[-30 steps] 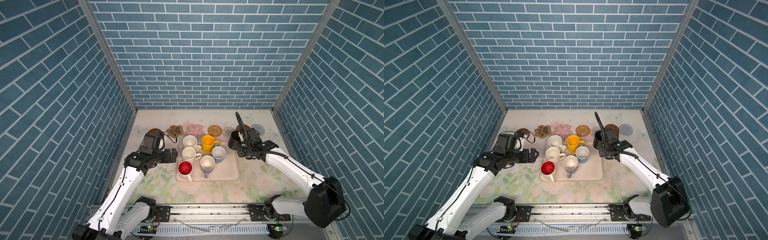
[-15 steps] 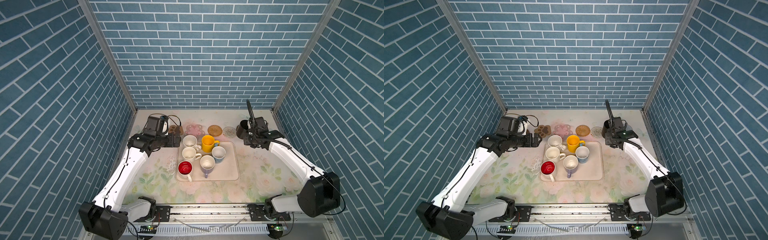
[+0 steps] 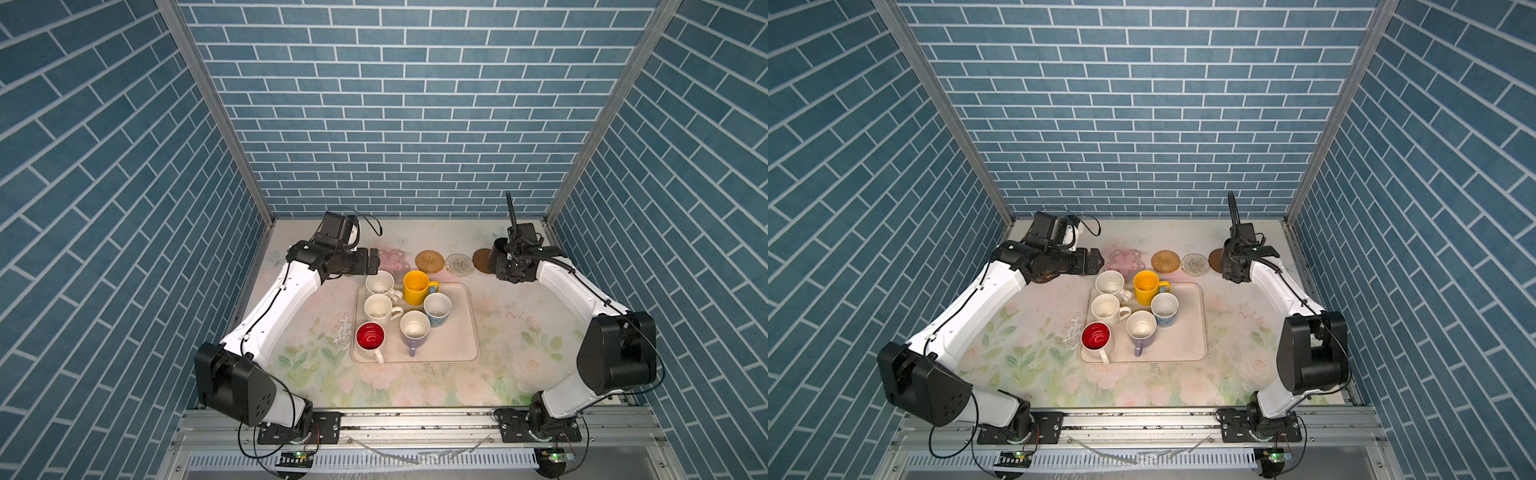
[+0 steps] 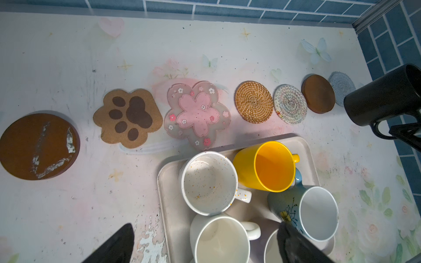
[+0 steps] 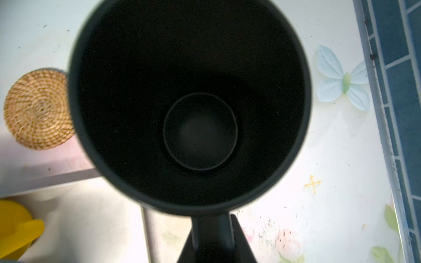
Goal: Place cups on coasters
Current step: Place the cup on the coaster.
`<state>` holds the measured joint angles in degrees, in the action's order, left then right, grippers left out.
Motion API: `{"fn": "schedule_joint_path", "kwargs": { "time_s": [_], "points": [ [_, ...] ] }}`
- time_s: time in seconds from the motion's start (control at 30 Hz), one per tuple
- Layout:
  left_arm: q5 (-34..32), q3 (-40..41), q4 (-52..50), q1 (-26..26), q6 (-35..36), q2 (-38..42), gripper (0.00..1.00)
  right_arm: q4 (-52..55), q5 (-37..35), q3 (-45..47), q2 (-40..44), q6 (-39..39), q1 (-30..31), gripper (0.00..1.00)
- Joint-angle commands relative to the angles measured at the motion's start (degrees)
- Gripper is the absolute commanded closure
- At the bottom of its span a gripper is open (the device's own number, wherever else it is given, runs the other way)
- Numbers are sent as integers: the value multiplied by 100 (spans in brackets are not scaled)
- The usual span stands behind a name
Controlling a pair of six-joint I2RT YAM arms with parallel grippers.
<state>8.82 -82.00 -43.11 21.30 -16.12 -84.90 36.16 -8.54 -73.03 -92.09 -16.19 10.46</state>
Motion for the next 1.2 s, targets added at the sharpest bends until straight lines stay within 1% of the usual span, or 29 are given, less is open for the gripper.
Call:
{"fn": "schedule_joint_path", "kwargs": {
  "time_s": [0.0,0.3,0.67,1.17],
  "points": [
    [-130,-285,16,67,-40,-228,1,-278,29,-499,-68,-21,-182,100],
    [-249,-961,-148,181,2,-824,1,-393,218,-850,-597,-13,-673,100],
    [-373,-1739,-292,216,161,-1459,1,-561,47,-1411,-1260,299,-843,100],
    [-408,-2166,-215,219,153,-2029,1,-522,-6,-1940,-1826,492,-1115,100]
  ]
}}
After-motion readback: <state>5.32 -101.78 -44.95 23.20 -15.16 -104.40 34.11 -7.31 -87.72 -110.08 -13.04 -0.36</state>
